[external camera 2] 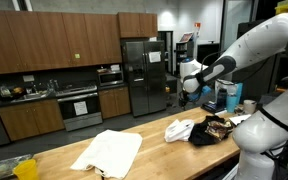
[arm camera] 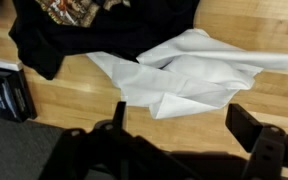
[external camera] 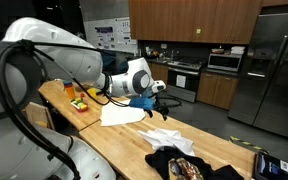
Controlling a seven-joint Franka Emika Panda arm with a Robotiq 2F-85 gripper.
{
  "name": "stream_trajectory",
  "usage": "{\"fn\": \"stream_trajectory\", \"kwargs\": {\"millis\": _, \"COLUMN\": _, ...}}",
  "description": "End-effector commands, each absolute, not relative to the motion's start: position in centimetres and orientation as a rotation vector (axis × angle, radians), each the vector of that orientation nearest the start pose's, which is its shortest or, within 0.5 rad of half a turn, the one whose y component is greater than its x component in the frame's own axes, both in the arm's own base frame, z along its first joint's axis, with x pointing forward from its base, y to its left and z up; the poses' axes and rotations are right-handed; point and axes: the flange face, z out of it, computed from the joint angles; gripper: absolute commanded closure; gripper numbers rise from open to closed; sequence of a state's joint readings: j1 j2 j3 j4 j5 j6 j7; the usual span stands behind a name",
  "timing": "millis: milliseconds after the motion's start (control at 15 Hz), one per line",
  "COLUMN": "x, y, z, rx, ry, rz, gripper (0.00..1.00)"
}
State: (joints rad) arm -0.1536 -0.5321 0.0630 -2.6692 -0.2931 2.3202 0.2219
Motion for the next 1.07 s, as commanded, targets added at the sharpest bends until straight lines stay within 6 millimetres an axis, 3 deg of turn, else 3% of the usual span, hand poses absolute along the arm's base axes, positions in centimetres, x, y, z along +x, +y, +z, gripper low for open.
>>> {"fn": "stream_trajectory", "kwargs": {"millis": 0, "x": 39.8, "y": -6.1, "z": 40.3, "rx": -3.216, "ry": 0.476, "rz": -0.248, "gripper": 0.0}}
{"fn": "stream_trajectory", "kwargs": {"millis": 67, "x": 39.9, "y": -6.0, "z": 39.8, "rx": -3.161, "ry": 0.525, "rz": -0.229, "gripper": 0.0}}
{"fn": "stream_trajectory", "kwargs": {"millis": 133, "x": 39.0, "y": -5.9, "z": 40.7, "rx": -3.235, "ry": 0.428, "rz": -0.255, "gripper": 0.0}}
{"fn": "stream_trajectory", "kwargs": {"millis": 333, "x": 39.5, "y": -6.1, "z": 39.4, "rx": -3.187, "ry": 0.493, "rz": -0.216, "gripper": 0.0}}
{"fn": "stream_trajectory", "kwargs": {"millis": 1000, "x": 39.7, "y": -6.0, "z": 39.5, "rx": -3.184, "ry": 0.502, "rz": -0.219, "gripper": 0.0}}
